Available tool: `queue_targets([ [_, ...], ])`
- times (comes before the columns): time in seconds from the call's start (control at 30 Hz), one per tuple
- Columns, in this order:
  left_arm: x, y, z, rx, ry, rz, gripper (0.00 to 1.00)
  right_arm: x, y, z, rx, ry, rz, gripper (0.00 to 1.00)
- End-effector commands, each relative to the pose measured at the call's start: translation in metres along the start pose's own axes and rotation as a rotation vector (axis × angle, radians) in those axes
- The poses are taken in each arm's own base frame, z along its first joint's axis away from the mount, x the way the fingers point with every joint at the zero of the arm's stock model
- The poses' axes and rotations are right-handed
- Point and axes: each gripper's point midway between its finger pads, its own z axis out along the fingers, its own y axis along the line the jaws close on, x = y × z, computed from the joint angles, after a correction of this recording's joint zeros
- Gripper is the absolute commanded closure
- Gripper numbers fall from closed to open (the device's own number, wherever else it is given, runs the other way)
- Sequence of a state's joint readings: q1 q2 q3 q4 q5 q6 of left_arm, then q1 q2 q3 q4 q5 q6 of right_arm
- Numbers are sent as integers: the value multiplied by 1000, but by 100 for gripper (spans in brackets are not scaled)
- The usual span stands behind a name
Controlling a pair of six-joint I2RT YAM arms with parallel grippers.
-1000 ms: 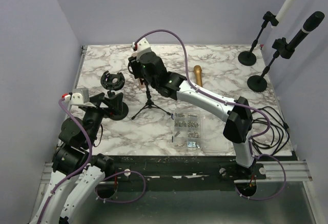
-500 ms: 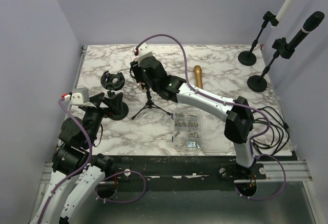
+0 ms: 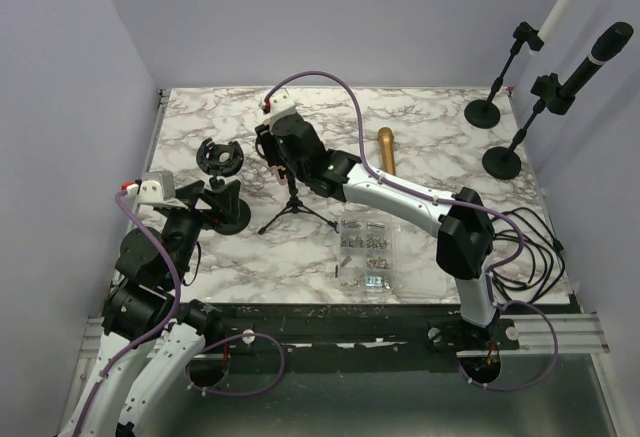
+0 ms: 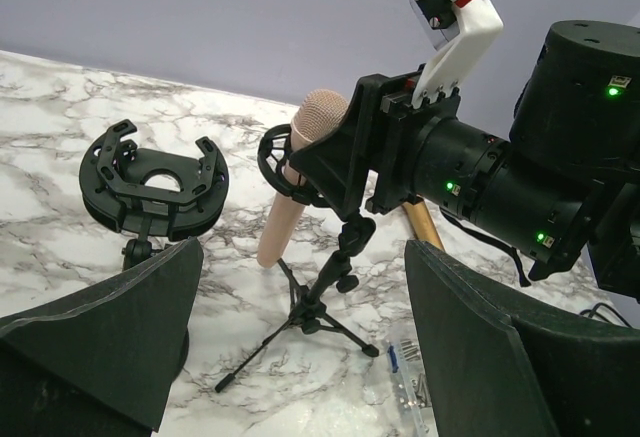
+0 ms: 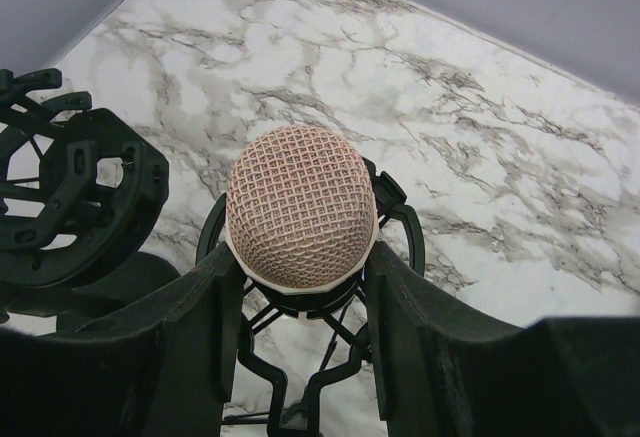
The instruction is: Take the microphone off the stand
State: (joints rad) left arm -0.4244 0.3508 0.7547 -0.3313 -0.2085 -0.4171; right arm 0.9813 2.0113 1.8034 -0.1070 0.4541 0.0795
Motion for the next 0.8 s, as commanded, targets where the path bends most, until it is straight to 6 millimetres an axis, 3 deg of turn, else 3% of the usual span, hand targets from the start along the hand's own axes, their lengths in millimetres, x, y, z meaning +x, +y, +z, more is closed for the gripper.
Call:
queue_targets([
  [0.0, 3, -1, 2, 7, 6, -7, 16, -12, 1, 3, -18, -37, 47, 57],
  [0.27, 2, -1, 1, 7, 5, -7, 16, 11, 2, 13, -22, 4, 50, 47],
  [0.4, 3, -1, 2, 8, 8, -6, 16, 13, 2, 17, -28, 7, 49, 37],
  [0.77, 3, -1, 1, 7, 6, -6, 16, 23, -1, 24, -19, 30, 39, 24],
])
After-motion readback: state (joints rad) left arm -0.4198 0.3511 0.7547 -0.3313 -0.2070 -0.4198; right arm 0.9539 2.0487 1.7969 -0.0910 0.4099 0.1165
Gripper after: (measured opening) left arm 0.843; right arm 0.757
